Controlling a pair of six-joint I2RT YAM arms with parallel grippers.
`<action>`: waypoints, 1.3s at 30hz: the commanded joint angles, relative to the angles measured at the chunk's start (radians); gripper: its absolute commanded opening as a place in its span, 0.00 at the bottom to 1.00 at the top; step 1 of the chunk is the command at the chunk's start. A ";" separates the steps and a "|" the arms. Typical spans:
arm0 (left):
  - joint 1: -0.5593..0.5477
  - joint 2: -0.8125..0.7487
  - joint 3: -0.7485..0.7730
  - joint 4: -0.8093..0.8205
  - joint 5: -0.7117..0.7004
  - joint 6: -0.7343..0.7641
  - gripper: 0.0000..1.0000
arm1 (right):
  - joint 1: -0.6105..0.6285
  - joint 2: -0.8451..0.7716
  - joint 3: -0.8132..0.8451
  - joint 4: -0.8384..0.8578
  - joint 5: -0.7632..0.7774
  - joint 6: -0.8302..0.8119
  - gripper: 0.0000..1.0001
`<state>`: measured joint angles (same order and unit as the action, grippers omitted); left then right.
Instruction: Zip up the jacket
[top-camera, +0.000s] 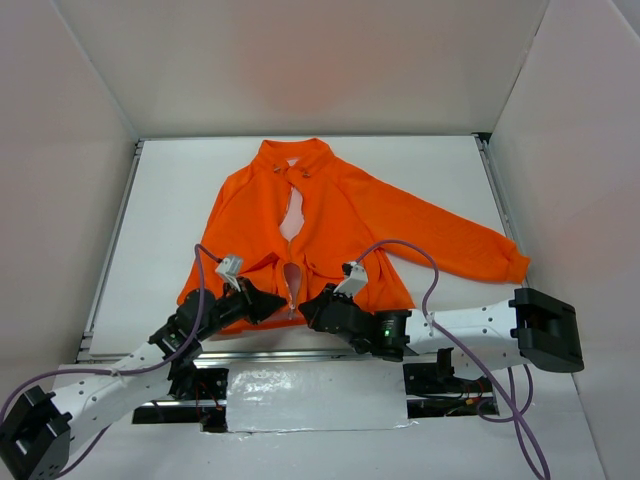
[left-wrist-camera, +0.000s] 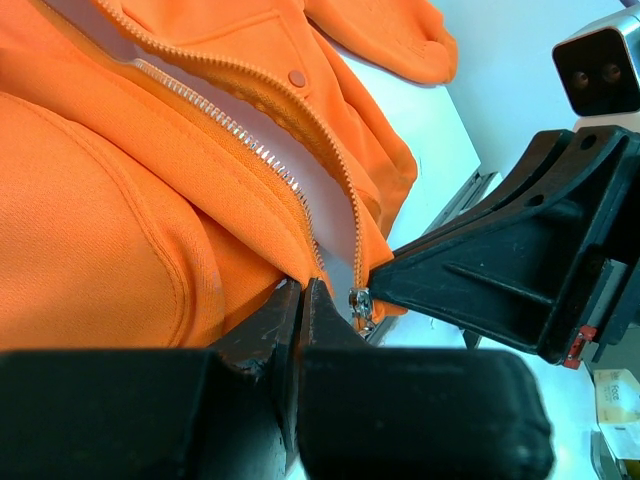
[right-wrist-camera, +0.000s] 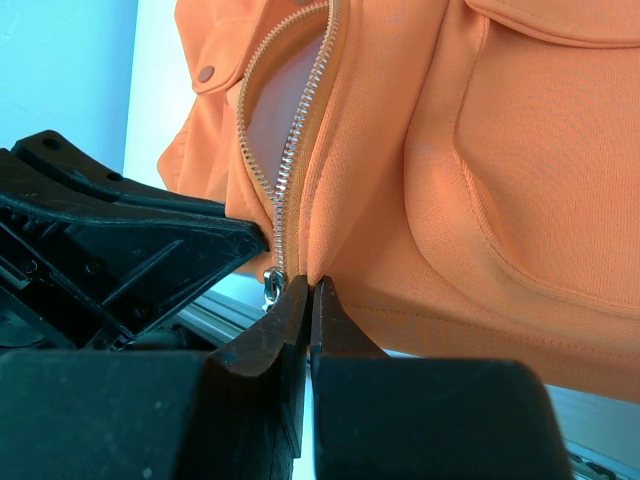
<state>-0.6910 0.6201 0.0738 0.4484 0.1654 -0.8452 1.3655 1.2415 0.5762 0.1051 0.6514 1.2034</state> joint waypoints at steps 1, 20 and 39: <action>-0.008 0.001 -0.006 0.110 0.031 -0.015 0.00 | 0.011 -0.002 0.020 0.044 0.033 -0.005 0.00; -0.012 -0.092 0.015 0.006 -0.030 -0.025 0.00 | 0.012 -0.010 -0.022 0.142 -0.006 -0.064 0.00; -0.013 -0.065 0.024 0.030 -0.013 -0.028 0.00 | 0.009 -0.008 -0.022 0.139 0.034 -0.065 0.00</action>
<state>-0.6971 0.5667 0.0631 0.4213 0.1356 -0.8680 1.3655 1.2423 0.5423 0.1848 0.6502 1.1503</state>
